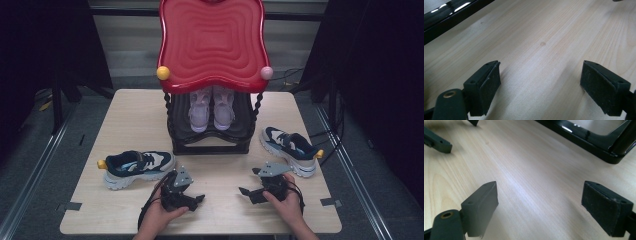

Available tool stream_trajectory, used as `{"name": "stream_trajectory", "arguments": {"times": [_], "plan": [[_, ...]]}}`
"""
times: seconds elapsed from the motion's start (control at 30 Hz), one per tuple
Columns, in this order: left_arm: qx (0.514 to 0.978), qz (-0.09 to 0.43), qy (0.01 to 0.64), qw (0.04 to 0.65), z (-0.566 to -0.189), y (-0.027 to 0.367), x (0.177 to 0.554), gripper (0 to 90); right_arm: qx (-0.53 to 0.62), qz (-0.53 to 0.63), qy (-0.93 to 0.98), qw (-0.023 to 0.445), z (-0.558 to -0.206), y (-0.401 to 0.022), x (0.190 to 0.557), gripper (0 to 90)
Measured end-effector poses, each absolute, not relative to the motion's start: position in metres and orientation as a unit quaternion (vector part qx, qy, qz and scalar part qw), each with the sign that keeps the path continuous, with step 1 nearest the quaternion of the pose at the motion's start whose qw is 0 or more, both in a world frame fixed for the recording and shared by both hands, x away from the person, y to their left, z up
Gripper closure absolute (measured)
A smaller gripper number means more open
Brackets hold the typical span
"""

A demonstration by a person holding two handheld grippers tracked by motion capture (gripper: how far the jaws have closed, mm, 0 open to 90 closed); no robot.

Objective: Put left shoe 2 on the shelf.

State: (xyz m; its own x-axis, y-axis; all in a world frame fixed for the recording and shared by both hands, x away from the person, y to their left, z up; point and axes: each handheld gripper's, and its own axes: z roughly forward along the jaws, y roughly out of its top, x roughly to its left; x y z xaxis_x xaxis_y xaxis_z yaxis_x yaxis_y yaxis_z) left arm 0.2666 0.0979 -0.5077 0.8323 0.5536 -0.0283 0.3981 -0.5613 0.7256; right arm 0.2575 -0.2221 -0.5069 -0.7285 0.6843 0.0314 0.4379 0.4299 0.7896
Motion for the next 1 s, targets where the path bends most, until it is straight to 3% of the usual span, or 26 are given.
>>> {"name": "stream_trajectory", "arguments": {"times": [1.0], "plan": [[0.88,0.101,0.268,0.38,-0.5077,0.0983,0.2664,14.7,0.322,0.373,0.861,0.125,-0.5106,-0.2193,0.2592,12.5]]}}
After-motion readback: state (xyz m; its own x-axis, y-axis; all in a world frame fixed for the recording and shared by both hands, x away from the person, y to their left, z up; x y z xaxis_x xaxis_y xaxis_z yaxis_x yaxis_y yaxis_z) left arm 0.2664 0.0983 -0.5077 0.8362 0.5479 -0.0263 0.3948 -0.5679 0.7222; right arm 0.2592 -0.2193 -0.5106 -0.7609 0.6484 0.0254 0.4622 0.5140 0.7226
